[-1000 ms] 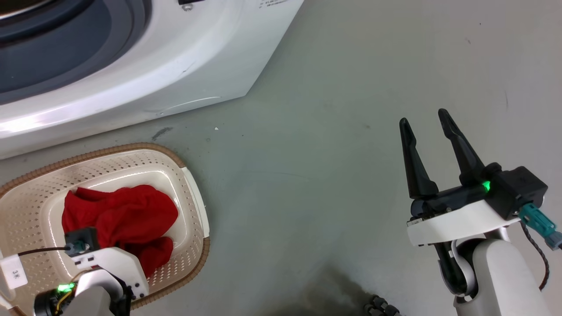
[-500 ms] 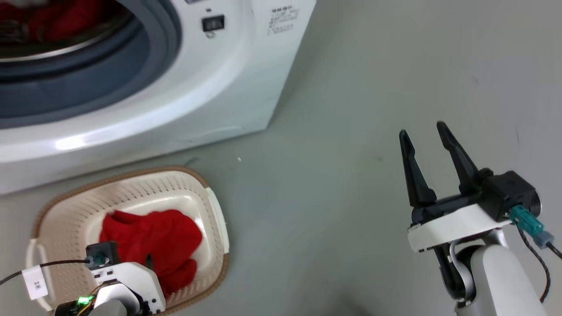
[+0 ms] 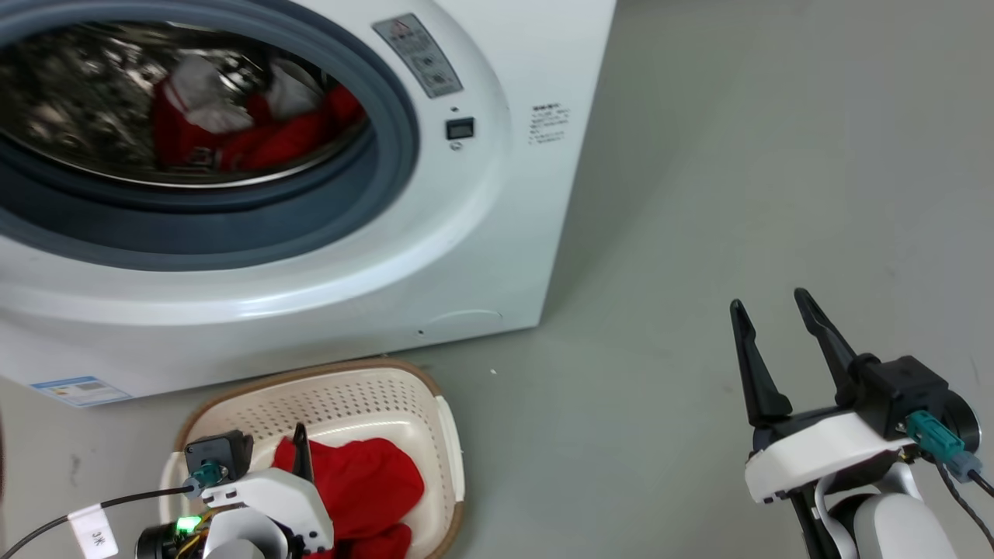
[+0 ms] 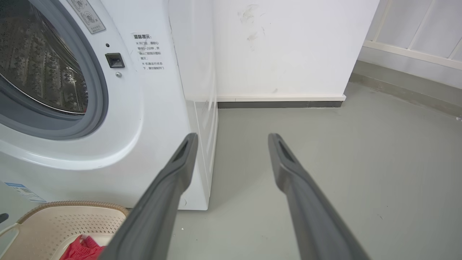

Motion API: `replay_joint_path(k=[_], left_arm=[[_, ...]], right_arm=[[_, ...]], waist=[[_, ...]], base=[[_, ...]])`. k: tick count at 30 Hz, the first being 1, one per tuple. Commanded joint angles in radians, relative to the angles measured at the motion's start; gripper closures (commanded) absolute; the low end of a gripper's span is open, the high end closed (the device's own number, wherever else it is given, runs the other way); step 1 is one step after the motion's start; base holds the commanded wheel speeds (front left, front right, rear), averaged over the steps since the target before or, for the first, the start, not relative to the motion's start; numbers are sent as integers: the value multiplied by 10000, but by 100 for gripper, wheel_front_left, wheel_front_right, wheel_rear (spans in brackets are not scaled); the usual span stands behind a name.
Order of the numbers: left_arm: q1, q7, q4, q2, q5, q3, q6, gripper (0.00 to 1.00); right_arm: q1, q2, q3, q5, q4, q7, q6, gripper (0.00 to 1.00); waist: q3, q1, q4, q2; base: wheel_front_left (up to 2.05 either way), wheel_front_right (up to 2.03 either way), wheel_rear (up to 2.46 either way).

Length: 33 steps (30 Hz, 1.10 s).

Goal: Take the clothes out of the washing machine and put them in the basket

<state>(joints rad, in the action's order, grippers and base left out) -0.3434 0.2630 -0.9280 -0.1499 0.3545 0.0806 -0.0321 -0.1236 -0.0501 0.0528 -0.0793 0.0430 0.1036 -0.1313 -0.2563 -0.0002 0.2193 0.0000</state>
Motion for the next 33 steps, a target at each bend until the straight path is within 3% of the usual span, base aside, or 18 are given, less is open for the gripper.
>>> replay_joint_path(k=[1,11,15,21,33], left_arm=[[385,23,810,99,-191,-168,-106,0],[1294,24,4479,301,-1201,-595,-317,0],[1066,24,5241,223,-1442,-550,-340,0],[-30,-246,5615,-324,-1623,-512,-144,0],[-2952,-1797,4981,-1919,-1738,-701,279,0]], right_arm=[[232,0,-65,57,-142,-128,10,0],[714,0,-163,3,-606,-489,10,0],[744,0,-148,-44,-697,-557,10,0],[524,0,-41,-221,-788,-483,10,0],[67,5,212,-982,-395,187,9,0]], waist=[[511,2,-411,0],[941,2,-653,0],[931,2,-605,0],[613,2,-172,0],[-844,2,1287,0]], base=[[0,0,0],[0,0,0],[0,0,0],[0,0,0],[0,0,0]])
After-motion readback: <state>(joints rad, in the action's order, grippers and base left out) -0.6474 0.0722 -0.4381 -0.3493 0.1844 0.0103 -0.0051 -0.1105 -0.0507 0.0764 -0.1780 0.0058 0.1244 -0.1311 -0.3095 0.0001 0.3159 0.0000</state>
